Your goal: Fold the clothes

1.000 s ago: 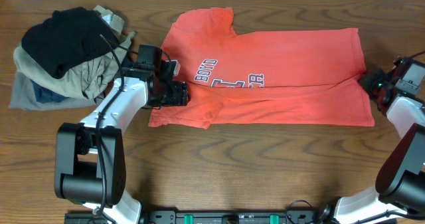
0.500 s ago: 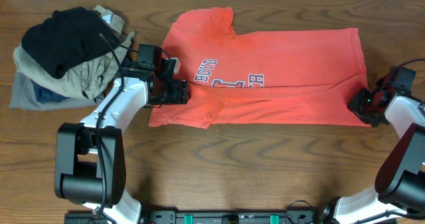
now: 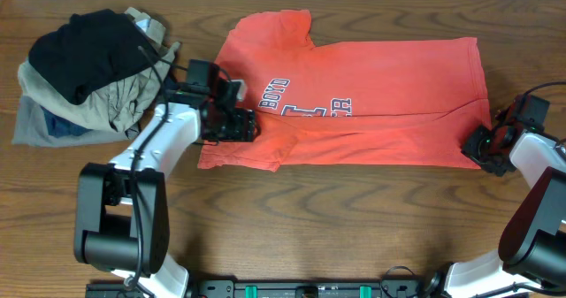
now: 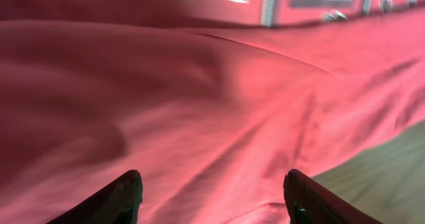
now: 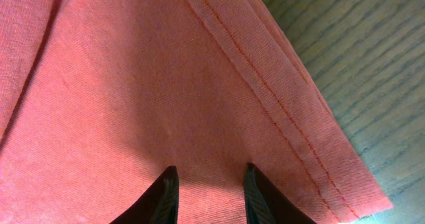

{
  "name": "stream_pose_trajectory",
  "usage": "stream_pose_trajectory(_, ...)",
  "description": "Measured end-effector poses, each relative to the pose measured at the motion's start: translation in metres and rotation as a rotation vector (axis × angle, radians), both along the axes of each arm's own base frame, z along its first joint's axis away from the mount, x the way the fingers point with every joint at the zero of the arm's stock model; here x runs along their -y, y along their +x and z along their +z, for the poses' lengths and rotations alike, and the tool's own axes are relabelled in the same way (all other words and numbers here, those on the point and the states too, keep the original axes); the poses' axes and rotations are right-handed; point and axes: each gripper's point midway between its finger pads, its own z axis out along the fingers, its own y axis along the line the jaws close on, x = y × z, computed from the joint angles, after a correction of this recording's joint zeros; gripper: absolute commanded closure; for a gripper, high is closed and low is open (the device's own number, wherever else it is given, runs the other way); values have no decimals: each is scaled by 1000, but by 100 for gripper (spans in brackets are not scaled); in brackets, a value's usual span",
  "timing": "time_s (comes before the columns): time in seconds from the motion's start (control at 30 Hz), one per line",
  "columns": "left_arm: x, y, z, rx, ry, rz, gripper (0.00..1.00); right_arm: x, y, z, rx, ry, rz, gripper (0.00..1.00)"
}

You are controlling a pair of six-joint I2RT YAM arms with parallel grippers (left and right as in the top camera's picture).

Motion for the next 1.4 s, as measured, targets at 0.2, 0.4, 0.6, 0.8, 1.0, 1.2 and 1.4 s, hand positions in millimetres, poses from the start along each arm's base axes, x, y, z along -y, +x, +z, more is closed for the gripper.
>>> stream_pose_trajectory(0.2, 29, -22, -6, 8, 81, -157, 30, 0, 0, 0, 0, -1, 0, 68)
stream_pose_trajectory(0.4, 45, -39, -13, 22, 188, -261, 30, 0, 0, 0, -1, -1, 1, 68)
stream_pose_trajectory(0.6, 57, -49, -17, 43, 237, -321, 30, 0, 0, 0, -1, -3, 2, 67)
stream_pose_trajectory(0.8, 63, -58, -26, 51, 251, -349, 38, 0, 0, 0, -1, -3, 2, 67)
stream_pose_trajectory(1.0, 61, -56, -31, 62, 268, -352, 69, 0, 0, 0, -1, -3, 2, 68)
stream_pose_trajectory(1.2, 57, -54, -34, 65, 295, -354, 81, 0, 0, 0, -2, -4, 2, 67)
stream_pose_trajectory(1.4, 56, -52, -34, 71, 303, -353, 94, 0, 0, 0, -2, -3, 2, 67)
